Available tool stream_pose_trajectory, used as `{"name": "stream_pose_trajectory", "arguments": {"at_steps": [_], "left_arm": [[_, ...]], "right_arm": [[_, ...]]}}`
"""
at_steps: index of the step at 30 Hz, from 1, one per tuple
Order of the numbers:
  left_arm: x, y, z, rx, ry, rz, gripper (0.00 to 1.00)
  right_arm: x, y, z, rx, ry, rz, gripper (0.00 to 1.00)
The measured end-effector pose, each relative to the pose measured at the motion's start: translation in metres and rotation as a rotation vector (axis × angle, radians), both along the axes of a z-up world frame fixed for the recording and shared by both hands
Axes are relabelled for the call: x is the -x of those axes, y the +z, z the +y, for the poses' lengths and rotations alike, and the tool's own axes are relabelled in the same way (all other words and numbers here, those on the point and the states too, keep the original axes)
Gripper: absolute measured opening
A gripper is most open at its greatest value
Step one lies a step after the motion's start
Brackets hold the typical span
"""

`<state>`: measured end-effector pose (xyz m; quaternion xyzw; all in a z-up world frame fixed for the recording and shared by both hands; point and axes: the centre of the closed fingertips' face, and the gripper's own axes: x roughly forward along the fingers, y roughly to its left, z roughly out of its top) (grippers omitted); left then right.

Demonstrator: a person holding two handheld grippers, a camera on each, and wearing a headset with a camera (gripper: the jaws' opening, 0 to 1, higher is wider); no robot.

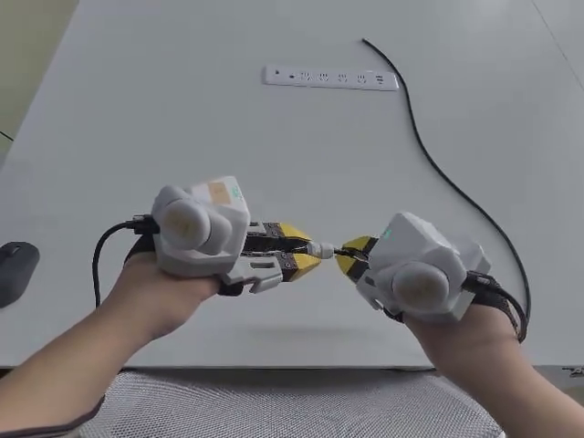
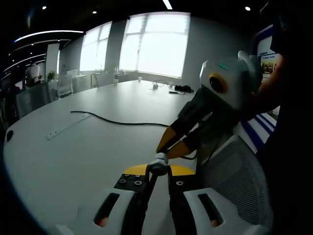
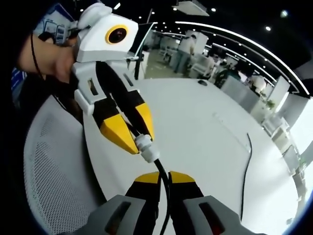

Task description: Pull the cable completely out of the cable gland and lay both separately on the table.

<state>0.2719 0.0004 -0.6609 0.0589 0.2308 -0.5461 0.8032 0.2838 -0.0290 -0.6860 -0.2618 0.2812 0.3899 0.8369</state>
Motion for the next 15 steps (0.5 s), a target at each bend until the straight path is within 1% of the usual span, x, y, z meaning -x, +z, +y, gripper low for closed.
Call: {"name": "stream_pose_trajectory", "arguments": {"at_steps": [3, 5, 9, 10, 11, 15], "left_arm": [[0.0, 0.001, 0.0, 0.005, 0.004, 0.001, 0.15], [0.0, 0.002, 0.0, 0.006, 0.004, 0.0, 0.15], [-0.001, 0.003, -0.001, 0.012, 0.008, 0.001, 0.15], [-0.001, 0.003, -0.002, 0.011, 0.006, -0.001, 0.15], [0.0, 0.003, -0.002, 0.011, 0.005, -0.001, 0.15], [0.0, 0.003, -0.003, 0.012, 0.004, 0.0, 0.15]], "right_arm": [[-0.002, -0.004, -0.009, -0.027, -0.052, 0.028, 0.0], [-0.002, -0.007, -0.014, -0.067, -0.094, 0.064, 0.0], [-0.006, -0.011, -0.027, -0.084, -0.139, 0.079, 0.0], [-0.006, -0.013, -0.029, -0.091, -0.15, 0.086, 0.0], [-0.005, -0.016, -0.032, -0.103, -0.172, 0.104, 0.0], [-0.006, -0.023, -0.041, -0.125, -0.219, 0.128, 0.0]]}}
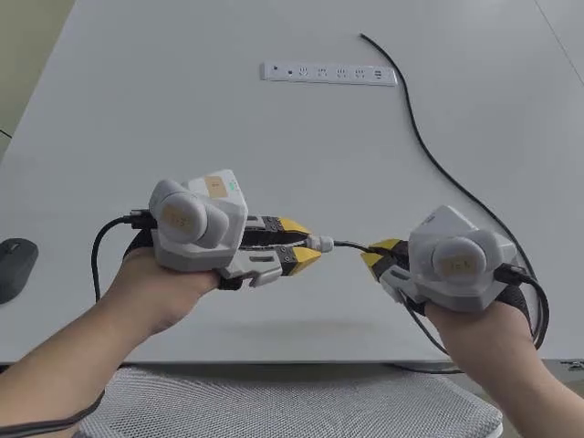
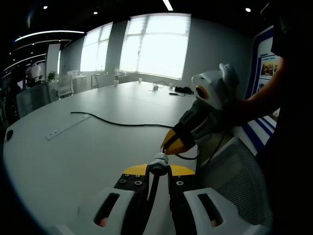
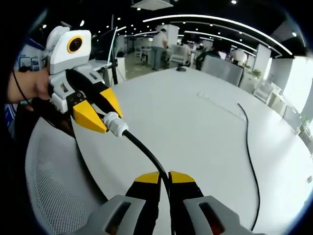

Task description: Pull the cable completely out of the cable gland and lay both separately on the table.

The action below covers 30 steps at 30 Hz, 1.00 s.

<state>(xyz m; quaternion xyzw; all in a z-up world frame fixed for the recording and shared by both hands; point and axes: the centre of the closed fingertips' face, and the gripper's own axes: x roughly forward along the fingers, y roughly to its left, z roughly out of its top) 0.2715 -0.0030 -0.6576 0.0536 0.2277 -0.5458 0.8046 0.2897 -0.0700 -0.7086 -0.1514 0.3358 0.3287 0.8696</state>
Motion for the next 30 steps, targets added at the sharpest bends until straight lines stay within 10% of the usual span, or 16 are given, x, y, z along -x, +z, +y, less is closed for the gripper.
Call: {"name": "stream_pose_trajectory", "arguments": {"at_steps": [15, 30], "left_arm": [[0.002, 0.0, 0.0, -0.003, 0.003, 0.0, 0.15], [0.001, -0.001, 0.003, -0.005, 0.006, 0.004, 0.15]], "right_arm": [[0.0, -0.03, -0.034, -0.082, -0.214, 0.133, 0.0], [0.004, -0.029, -0.032, -0.064, -0.176, 0.129, 0.01]]}}
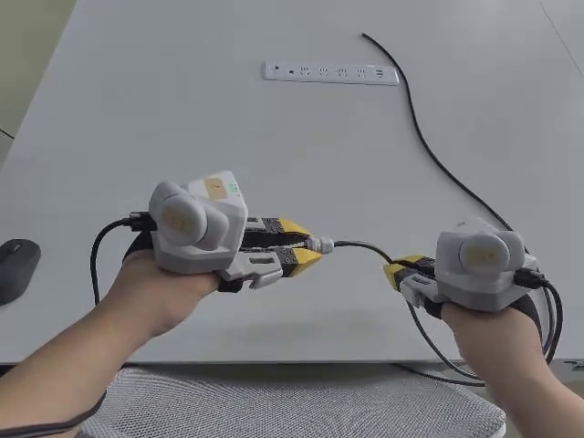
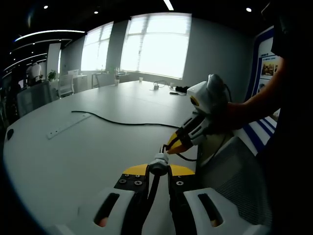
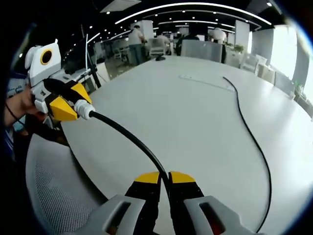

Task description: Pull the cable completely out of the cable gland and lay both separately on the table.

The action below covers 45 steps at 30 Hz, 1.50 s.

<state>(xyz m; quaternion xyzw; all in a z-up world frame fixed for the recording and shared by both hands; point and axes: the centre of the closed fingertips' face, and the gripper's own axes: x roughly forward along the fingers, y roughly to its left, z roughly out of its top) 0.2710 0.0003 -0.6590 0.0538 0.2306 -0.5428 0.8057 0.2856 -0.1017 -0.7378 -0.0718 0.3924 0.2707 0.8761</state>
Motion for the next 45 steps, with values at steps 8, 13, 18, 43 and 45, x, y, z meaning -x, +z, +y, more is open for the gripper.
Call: {"name": "stream_pose_trajectory", "arguments": {"at_steps": [8, 13, 18, 43, 45], "left_arm": [[-0.003, -0.001, 0.002, -0.002, 0.007, 0.006, 0.15], [-0.004, -0.001, 0.003, -0.001, 0.006, 0.007, 0.15], [-0.004, -0.003, 0.004, -0.008, 0.002, 0.013, 0.15], [-0.004, -0.003, 0.005, 0.004, -0.003, 0.025, 0.15], [-0.003, -0.003, 0.005, 0.005, -0.003, 0.026, 0.15]], "right_arm": [[0.004, 0.002, 0.003, 0.028, 0.068, -0.016, 0.02], [0.004, 0.007, 0.006, 0.051, 0.101, -0.036, 0.07], [0.006, 0.019, 0.017, 0.073, 0.187, -0.068, 0.16], [0.003, 0.056, 0.097, 0.204, 0.562, -0.279, 0.1], [0.004, 0.055, 0.098, 0.21, 0.569, -0.281, 0.07]]}}
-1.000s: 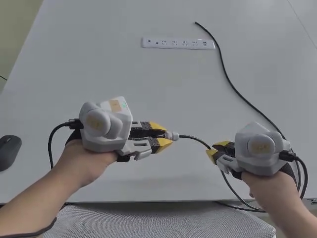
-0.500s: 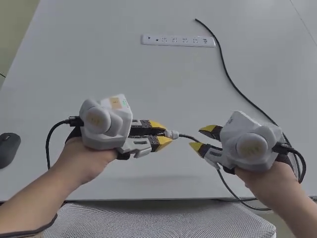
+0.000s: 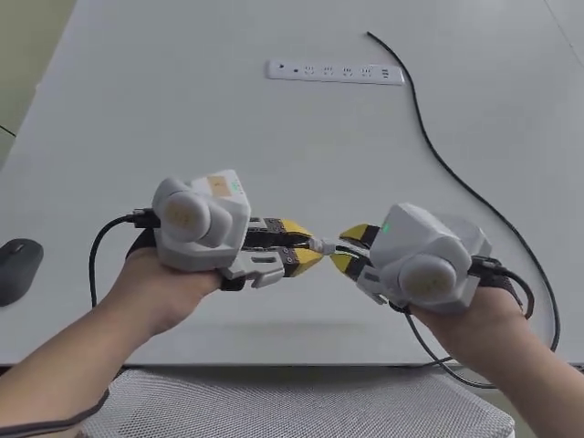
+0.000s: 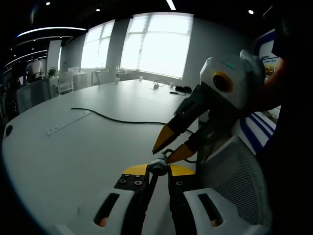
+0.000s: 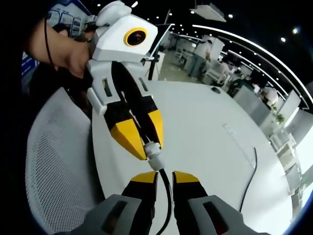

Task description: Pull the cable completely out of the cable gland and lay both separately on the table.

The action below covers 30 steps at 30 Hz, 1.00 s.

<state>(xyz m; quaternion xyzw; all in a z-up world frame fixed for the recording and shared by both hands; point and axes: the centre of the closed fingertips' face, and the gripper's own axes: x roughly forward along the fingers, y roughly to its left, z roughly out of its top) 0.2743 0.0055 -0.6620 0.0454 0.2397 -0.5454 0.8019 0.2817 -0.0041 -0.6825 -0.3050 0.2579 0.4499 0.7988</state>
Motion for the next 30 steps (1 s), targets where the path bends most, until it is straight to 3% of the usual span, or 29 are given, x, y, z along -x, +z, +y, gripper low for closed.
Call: {"name": "stream_pose_trajectory", "arguments": {"at_steps": [2, 14, 30], "left_arm": [[0.0003, -0.0001, 0.0002, 0.0, 0.0, 0.001, 0.15], [-0.0006, -0.0015, 0.0019, 0.0, -0.003, 0.003, 0.15], [-0.0039, -0.0004, 0.0, 0.009, -0.004, -0.003, 0.15]], "right_arm": [[0.0, -0.0001, 0.0002, 0.004, 0.004, -0.003, 0.03], [-0.0006, -0.0026, 0.001, -0.012, -0.025, 0.016, 0.01], [-0.0052, -0.004, -0.0073, -0.084, -0.14, 0.071, 0.01]]}}
